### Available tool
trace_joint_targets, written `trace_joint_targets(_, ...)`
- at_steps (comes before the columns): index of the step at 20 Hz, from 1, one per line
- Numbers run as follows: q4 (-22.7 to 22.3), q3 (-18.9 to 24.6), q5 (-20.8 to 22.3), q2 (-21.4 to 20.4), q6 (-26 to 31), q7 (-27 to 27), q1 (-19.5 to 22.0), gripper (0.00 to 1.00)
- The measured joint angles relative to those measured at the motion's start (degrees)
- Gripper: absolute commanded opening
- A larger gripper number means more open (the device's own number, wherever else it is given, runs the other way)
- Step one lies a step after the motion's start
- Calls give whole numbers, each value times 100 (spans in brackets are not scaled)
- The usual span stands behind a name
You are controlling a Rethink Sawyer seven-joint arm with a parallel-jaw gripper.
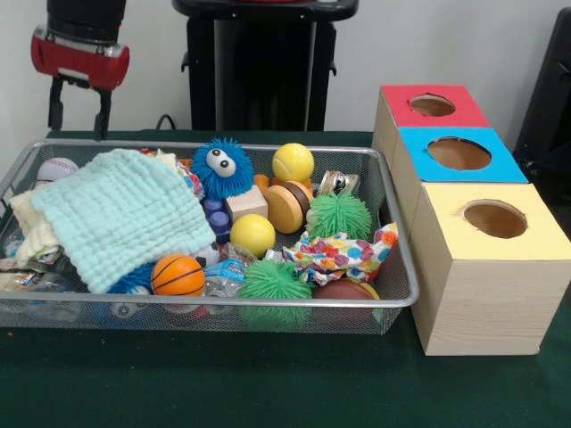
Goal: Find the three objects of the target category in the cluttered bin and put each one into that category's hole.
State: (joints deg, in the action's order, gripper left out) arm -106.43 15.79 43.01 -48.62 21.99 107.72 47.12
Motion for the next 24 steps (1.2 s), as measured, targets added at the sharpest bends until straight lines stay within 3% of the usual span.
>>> trace_joint_targets(6,-292,45,-385,-264,6,0,-2,100)
trace_joint_targets(10,-458,106,-609,-128,4,0,4,100)
trace_joint_targets(16,-689,98,-619,114,4,0,-93,100)
trace_joint_targets(24,-927,-125,-622,341,-2,0,-770,100)
